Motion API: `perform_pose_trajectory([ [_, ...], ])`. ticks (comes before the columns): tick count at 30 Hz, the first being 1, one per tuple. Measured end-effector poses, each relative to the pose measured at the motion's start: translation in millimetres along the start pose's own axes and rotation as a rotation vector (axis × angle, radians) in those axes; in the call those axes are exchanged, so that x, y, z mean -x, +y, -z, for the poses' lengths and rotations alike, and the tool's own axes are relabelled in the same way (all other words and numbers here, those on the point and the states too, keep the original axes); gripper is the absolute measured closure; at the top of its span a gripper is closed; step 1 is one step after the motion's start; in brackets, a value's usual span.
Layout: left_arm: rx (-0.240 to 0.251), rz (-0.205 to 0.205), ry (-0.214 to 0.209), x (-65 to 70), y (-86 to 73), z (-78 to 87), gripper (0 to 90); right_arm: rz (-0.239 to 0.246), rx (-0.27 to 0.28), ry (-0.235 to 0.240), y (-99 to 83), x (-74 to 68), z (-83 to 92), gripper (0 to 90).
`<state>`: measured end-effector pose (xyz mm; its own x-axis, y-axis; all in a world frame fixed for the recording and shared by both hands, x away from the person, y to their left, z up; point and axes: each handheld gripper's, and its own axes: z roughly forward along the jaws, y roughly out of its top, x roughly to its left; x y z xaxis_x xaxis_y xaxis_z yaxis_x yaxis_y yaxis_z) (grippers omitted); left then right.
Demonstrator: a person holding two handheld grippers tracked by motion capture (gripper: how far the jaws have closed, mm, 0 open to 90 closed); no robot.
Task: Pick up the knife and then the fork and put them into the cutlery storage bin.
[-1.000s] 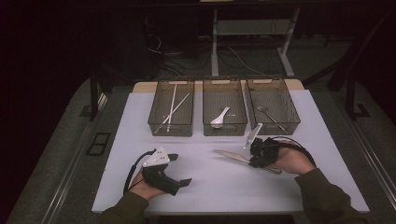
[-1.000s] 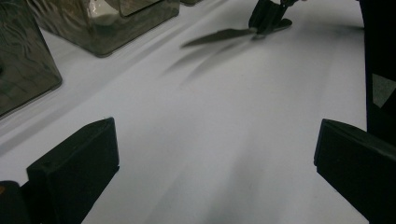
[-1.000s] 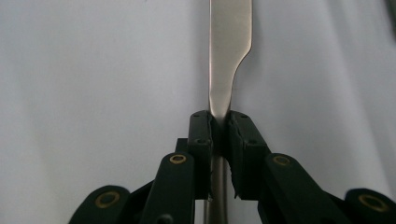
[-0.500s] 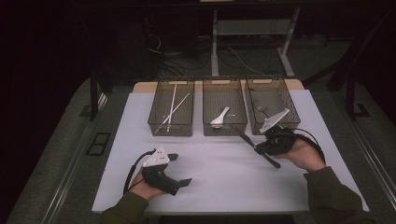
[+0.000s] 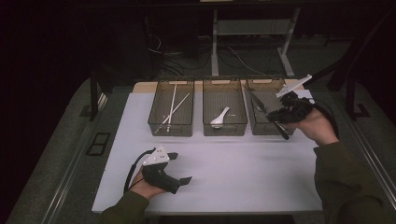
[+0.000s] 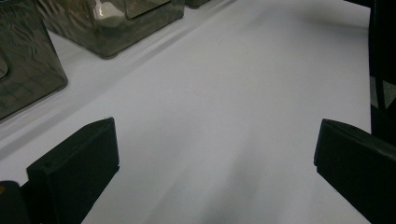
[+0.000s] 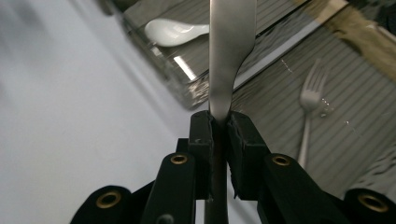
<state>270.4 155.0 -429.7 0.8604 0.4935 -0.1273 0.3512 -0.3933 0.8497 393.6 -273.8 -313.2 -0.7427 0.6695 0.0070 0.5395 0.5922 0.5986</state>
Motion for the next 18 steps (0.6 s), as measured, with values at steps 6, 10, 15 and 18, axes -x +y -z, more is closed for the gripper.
perform_pose_trajectory([
  [6,0.007,0.006,-0.002,-1.5,-0.8,1.9,0.0,-0.049,0.030,-0.045,20.1,30.5,4.8,79.9],
  [10,0.008,0.002,-0.006,-0.9,-0.4,1.7,0.0,-0.107,0.052,-0.087,28.5,51.3,0.1,79.9],
  [15,0.008,0.003,-0.012,-1.1,-0.6,0.9,0.0,-0.162,0.058,-0.134,28.4,72.7,-17.3,79.9],
  [18,0.007,0.001,-0.013,-1.4,-0.7,1.3,0.0,-0.194,0.028,-0.145,22.2,81.5,-30.9,79.8],
])
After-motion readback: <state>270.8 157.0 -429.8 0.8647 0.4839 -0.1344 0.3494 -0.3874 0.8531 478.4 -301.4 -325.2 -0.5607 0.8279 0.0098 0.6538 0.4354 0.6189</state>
